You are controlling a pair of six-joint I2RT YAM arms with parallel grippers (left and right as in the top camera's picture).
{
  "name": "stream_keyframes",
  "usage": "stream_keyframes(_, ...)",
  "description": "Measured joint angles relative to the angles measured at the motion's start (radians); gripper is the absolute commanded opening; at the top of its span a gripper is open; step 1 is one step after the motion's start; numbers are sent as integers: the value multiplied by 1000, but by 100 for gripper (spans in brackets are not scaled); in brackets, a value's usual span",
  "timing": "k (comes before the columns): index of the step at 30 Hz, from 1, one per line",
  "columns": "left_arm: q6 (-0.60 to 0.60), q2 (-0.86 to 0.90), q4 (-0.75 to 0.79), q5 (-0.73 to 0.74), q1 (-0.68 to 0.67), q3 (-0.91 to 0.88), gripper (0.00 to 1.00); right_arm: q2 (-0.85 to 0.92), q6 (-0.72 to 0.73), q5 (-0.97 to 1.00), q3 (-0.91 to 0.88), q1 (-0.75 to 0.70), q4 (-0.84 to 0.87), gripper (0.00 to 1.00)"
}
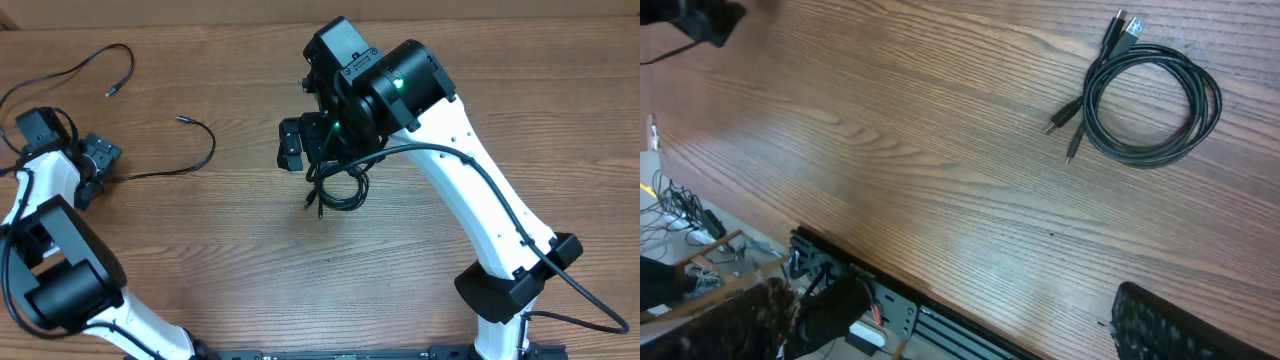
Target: Untangle cables
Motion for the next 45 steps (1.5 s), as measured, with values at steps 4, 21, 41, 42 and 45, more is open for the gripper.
stream_keyframes(4, 8, 57, 19, -11, 0, 0, 39, 0, 0, 0, 0, 0, 0, 100)
stream_keyframes(21, -82, 94, 62, 352, 38, 185, 4, 0, 0, -4, 0, 0, 0, 100)
stream_keyframes(41, 66, 142, -84, 573, 37, 402, 99, 0, 0, -21, 0, 0, 0, 100)
stream_keyframes(42, 100, 149, -107, 565, 31, 402, 100, 0, 0, -22, 0, 0, 0, 100)
stream_keyframes(45, 166, 160, -149, 553, 29, 402, 63, 0, 0, -22, 0, 0, 0, 100)
